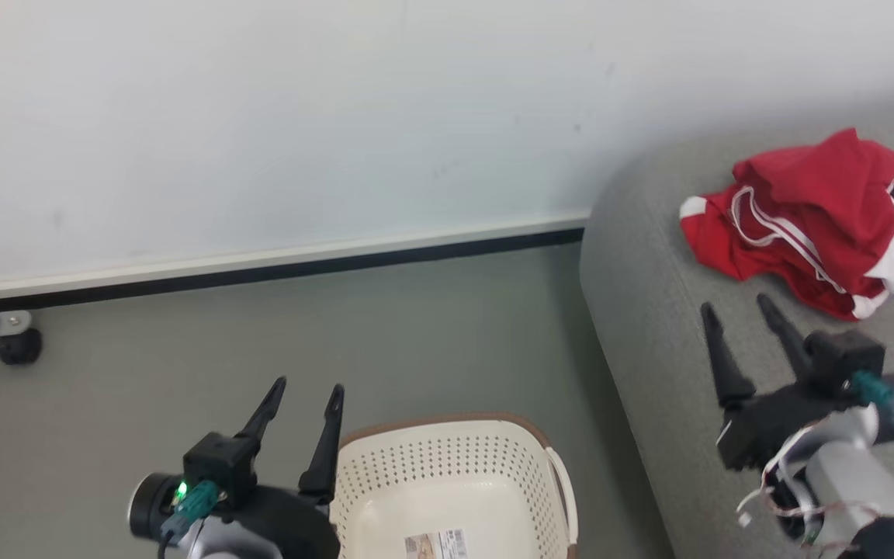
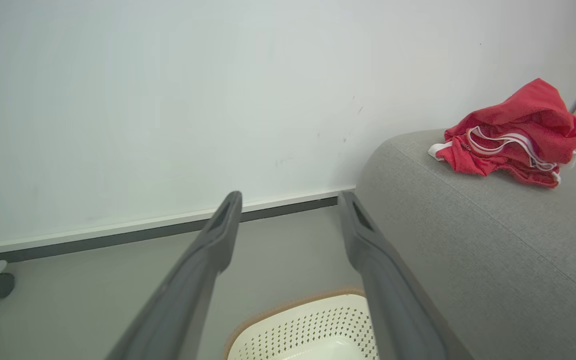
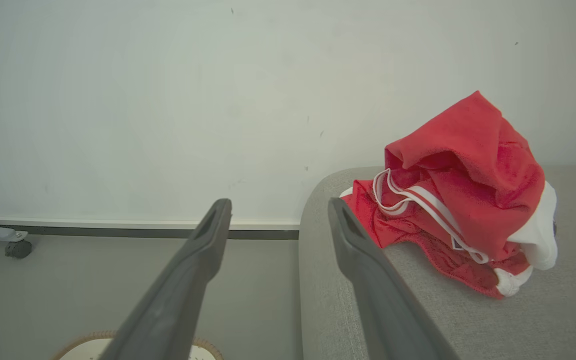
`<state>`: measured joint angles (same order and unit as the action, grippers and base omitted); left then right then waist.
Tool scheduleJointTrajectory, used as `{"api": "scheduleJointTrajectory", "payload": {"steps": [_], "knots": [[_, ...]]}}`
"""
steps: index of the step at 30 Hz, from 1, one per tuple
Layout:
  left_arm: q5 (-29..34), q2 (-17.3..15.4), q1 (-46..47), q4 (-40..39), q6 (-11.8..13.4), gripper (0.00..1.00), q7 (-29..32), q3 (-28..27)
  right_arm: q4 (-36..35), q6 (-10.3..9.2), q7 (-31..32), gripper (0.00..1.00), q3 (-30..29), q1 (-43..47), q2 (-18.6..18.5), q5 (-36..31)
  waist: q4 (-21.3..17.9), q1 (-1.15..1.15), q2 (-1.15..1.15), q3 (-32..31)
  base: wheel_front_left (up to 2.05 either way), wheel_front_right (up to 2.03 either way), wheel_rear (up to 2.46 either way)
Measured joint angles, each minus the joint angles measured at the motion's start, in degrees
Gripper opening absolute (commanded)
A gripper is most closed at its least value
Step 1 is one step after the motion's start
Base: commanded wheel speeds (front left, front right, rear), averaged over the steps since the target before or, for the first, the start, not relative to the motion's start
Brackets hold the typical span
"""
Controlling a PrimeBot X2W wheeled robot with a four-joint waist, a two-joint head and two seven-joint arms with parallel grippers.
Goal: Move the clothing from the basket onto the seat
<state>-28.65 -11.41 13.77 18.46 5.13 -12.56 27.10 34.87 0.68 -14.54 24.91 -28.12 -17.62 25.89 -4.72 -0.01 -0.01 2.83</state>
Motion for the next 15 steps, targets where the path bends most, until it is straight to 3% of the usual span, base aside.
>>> {"api": "scheduleJointTrajectory", "payload": {"steps": [15], "knots": [[0.1, -4.4, -10.8, -2.9, 1.5, 1.0, -0.7, -5.8, -14.1, -5.88, 0.0, 1.0, -1.4, 16.5, 2.3, 0.0, 6.4, 0.0, 0.0, -6.6, 0.0, 0.0, 0.0]]}}
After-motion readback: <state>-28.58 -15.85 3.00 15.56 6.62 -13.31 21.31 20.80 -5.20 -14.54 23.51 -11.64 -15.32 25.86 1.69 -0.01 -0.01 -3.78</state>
